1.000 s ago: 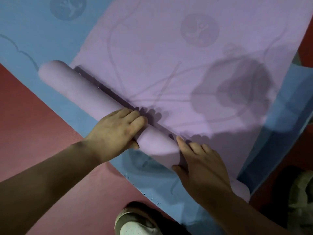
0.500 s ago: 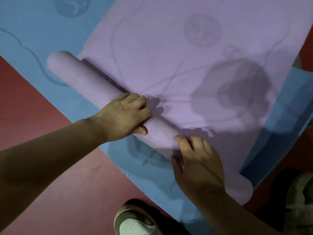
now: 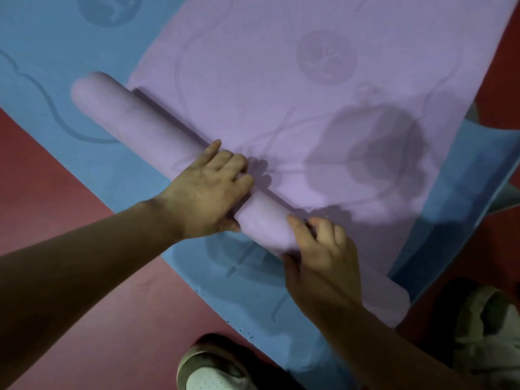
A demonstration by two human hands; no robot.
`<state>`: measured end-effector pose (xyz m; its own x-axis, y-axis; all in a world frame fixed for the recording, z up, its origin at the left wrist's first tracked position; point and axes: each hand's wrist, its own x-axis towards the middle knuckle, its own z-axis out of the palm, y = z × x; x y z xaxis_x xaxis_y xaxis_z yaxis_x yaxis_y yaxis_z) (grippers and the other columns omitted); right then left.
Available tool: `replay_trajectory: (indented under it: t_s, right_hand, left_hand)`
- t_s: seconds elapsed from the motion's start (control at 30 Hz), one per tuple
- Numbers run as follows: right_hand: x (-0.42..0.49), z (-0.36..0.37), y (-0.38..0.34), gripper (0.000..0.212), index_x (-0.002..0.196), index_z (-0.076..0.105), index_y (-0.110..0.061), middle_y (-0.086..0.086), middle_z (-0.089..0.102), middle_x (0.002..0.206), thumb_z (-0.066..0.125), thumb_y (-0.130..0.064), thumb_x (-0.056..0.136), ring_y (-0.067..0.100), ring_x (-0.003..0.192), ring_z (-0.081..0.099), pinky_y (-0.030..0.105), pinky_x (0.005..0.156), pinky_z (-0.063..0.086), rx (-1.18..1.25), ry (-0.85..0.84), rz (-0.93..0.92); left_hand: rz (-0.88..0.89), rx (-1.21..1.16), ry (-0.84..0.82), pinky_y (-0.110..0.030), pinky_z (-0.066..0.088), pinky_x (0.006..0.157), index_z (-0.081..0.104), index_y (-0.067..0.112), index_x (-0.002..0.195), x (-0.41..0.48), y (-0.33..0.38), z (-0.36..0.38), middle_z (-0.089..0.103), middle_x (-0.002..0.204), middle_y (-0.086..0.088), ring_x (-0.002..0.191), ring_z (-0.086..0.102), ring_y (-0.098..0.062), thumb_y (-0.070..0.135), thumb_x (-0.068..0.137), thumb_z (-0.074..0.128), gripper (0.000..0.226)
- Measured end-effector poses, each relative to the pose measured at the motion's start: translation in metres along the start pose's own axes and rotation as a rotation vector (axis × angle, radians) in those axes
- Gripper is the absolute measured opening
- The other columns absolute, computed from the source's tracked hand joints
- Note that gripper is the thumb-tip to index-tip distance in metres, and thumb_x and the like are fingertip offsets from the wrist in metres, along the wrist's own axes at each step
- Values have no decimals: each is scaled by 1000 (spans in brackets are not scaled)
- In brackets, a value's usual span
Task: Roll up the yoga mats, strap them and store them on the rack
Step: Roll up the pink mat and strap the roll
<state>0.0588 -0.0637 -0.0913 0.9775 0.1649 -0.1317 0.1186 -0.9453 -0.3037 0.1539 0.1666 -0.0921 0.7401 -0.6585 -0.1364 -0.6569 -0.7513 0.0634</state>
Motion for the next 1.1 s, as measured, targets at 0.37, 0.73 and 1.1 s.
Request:
replay_trajectory:
  t_s: [0.37, 0.73, 1.1]
  right_hand:
    - [20, -7, 19, 42, 121, 53, -21, 0, 59, 115, 54, -31, 80, 25, 103, 52, 39, 86, 45, 154, -19, 32]
    - [20, -5, 27, 42, 129, 58, -16, 7, 56, 104, 50, -30, 91, 29, 92, 48, 42, 81, 39, -35, 141, -4]
    - [37, -4, 15, 78, 133, 56, -12, 8, 57, 119, 81, -37, 63, 33, 108, 53, 43, 91, 45, -71, 101, -18]
  left_hand:
    - [45, -141, 189, -47, 47, 92, 55, 9, 105, 18, -3, 7, 57, 100, -12, 86, 55, -33, 40, 82, 67, 40]
    - [-13, -91, 114, -43, 47, 87, 58, 7, 123, 16, -2, 7, 56, 107, -10, 96, 52, -32, 40, 64, 87, 73]
    - [-41, -189, 152, -41, 44, 93, 64, 12, 113, 42, -15, 3, 60, 114, -12, 104, 55, -34, 57, 82, 55, 56]
